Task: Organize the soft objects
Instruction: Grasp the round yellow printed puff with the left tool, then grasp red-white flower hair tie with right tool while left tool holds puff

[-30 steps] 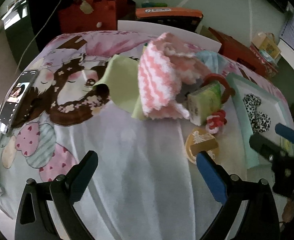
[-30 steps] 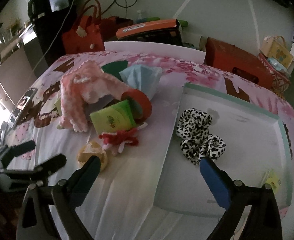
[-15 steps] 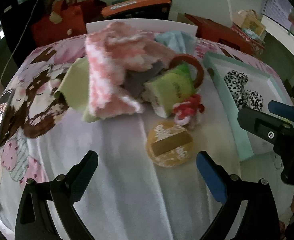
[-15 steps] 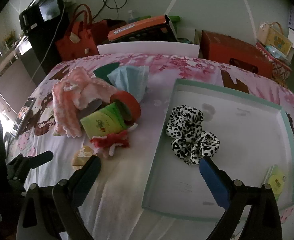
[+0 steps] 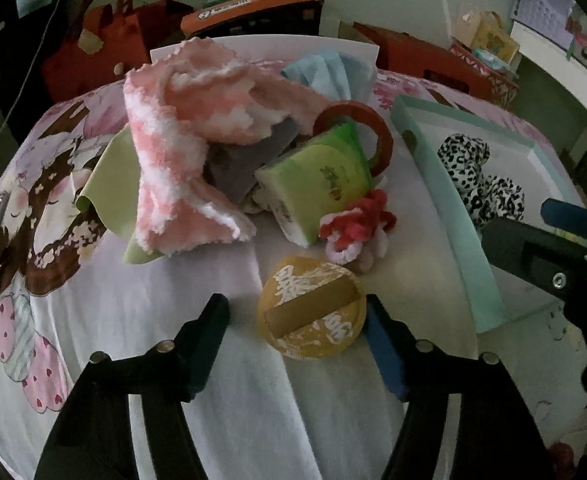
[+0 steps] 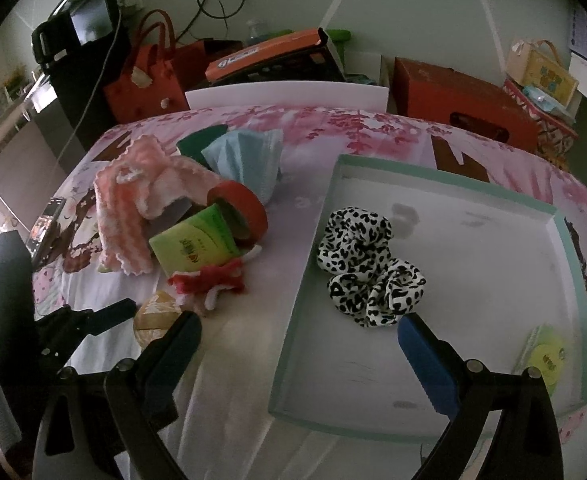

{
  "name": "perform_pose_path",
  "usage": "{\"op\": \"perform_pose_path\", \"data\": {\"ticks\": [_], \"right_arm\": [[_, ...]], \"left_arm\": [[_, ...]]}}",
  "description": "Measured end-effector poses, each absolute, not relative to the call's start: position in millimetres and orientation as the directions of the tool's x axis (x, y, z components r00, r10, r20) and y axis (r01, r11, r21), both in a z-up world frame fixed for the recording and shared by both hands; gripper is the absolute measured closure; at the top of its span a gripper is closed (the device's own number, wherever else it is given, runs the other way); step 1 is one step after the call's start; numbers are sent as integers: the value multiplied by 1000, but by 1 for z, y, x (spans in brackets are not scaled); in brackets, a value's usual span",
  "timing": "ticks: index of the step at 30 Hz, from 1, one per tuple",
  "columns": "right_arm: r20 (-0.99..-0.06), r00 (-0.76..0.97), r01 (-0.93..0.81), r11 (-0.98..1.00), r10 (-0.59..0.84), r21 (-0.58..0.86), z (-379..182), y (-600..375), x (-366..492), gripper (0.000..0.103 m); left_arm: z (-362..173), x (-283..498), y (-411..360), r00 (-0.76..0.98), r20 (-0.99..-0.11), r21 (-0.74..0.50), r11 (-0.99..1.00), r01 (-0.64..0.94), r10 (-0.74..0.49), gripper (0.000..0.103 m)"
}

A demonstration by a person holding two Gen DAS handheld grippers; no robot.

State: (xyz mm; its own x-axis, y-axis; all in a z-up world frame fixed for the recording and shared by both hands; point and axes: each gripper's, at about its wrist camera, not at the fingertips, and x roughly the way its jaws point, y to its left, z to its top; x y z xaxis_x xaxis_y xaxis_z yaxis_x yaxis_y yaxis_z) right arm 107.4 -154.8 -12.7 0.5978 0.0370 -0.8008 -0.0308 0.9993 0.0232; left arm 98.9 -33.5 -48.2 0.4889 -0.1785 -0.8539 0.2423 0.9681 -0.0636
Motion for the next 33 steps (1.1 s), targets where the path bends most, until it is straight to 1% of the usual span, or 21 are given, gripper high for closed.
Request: {"op": "perform_pose_path", "data": {"ticks": [2, 7, 9, 20, 27, 30, 32, 33], "right_arm": [[-802, 597, -34, 999, 35, 18, -13, -153, 108, 3], [-805, 592, -41, 999, 29, 6, -14, -150, 108, 3], [-806, 591, -45, 999, 26, -1, -14, -148, 109, 3], [-814, 581, -65, 997, 15, -28, -17, -137, 112, 3], [-817, 576, -103, 994, 25, -42, -19, -122, 117, 3], [-819, 573, -131, 990, 33, -51, -21, -113, 120, 9], [-821, 570, -148, 987, 36, -60, -23, -106, 123, 16], [-821, 570, -153, 986, 36, -63, -24, -104, 124, 17]], "left_arm": [[-47, 100, -30, 488, -850, -88, 967, 239, -197, 38], [-43, 96, -21, 485, -844, -121, 962, 244, -229, 50], [-42, 94, -18, 483, -841, -135, 959, 250, -245, 52], [-34, 87, 10, 491, -821, -207, 954, 217, -290, 53], [-27, 88, 41, 530, -825, -156, 981, 116, -194, 53], [-25, 89, 53, 541, -824, -152, 986, 74, -167, 53], [-24, 89, 60, 546, -822, -157, 986, 55, -161, 53], [-23, 89, 62, 545, -823, -160, 986, 50, -161, 53]]}}
